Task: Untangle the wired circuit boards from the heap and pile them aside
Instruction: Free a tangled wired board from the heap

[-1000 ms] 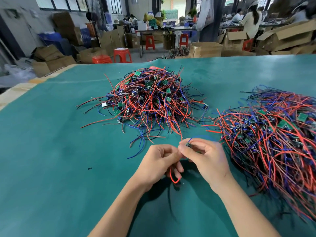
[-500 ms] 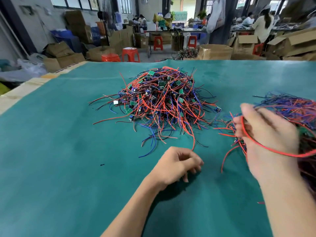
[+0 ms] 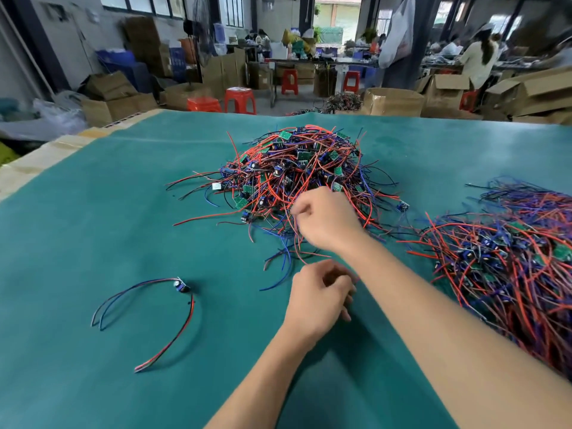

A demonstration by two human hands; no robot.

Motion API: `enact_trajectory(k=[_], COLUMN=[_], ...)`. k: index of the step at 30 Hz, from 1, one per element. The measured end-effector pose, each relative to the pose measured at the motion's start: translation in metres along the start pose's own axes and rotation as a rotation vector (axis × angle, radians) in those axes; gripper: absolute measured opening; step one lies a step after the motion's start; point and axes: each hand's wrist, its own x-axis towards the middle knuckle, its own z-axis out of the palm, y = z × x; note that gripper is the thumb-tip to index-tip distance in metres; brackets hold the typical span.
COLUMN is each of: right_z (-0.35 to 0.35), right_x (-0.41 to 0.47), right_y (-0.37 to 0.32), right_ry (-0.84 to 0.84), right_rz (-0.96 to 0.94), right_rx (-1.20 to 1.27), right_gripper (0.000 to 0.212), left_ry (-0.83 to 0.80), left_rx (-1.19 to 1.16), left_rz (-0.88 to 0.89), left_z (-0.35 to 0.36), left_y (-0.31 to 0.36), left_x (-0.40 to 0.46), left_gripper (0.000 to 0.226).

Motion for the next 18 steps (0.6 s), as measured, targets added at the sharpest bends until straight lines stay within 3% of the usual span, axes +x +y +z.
enact_trajectory(k=[3, 12, 16, 18], right_z=[-0.002, -0.001, -0.002, -0.005], right_x=[0.017, 0.031, 0.034, 0.033], right_y=[0.052, 0.074, 0.076, 0.077], right_ry=[0.164, 0.05, 0.113, 0.138], right_rz=[0.174, 0.16, 0.193, 0.215], right_rx=[-0.182, -0.171, -0.109, -0.018], right_gripper=[0.038, 0.043, 0.018, 0.022], left_ry=[-0.013, -0.029, -0.03, -0.029], left_rx=[-0.014, -0.062, -0.095, -0.113], left_rz=[-0.032, -0.06, -0.08, -0.088], left_z=[0.001, 0.001, -0.001, -0.002], left_y=[-0.003, -0.002, 0.0, 0.0], left_x=[0.002, 0.002, 0.002, 0.002], left_gripper=[0.024, 0.028, 0.027, 0.026])
